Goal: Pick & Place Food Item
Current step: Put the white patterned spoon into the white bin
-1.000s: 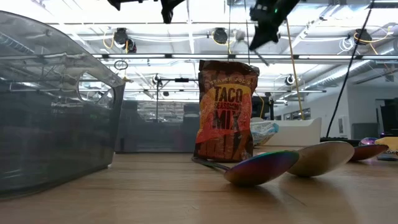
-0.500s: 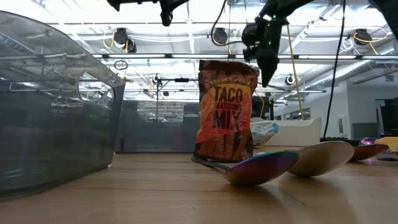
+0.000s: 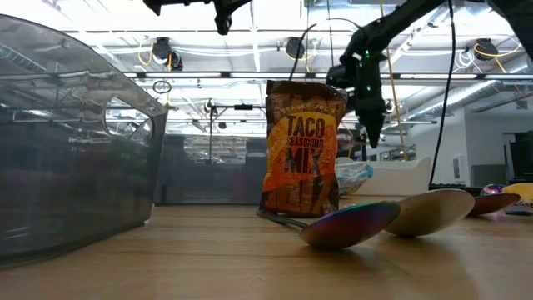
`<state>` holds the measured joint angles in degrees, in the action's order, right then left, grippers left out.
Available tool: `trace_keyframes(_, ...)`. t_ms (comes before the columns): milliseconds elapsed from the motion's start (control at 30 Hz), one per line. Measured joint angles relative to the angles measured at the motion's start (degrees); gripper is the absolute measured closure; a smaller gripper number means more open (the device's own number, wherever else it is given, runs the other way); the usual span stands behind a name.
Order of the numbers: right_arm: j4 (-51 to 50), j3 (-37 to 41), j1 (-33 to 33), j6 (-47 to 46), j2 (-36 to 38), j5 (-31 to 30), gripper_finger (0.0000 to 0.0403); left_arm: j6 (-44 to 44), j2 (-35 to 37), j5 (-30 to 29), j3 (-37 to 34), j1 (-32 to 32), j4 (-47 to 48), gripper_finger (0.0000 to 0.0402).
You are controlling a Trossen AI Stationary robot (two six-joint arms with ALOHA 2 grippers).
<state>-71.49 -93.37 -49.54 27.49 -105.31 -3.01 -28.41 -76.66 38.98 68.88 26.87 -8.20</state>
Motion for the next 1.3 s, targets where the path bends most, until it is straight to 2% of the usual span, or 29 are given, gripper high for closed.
trace_keyframes(233, 8.4, 8.82, 0.13, 0.18, 2.81, 0.01, 0.0392, 0.93, 0.0, -0.42, 0.0, 0.0, 2.55, 0.016)
trace_keyframes(467, 12.36, 13.36, 0.0, 2.14, 3.47, 0.02, 0.0392, 1.26, -0.02, -1.58, 0.0, 0.0, 3.06, 0.016)
trace_keyframes(867, 22.25, 17.99, 0.02, 3.39, 3.47, 0.02, 0.0392, 1.3, -0.02, -4.83, 0.0, 0.0, 3.74, 0.016)
trace_keyframes(1300, 24.46, 20.31, -2.87, 3.26, 3.43, 0.24, 0.0392, 1.39, -0.02, -7.56, 0.0, 0.0, 3.75, 0.016)
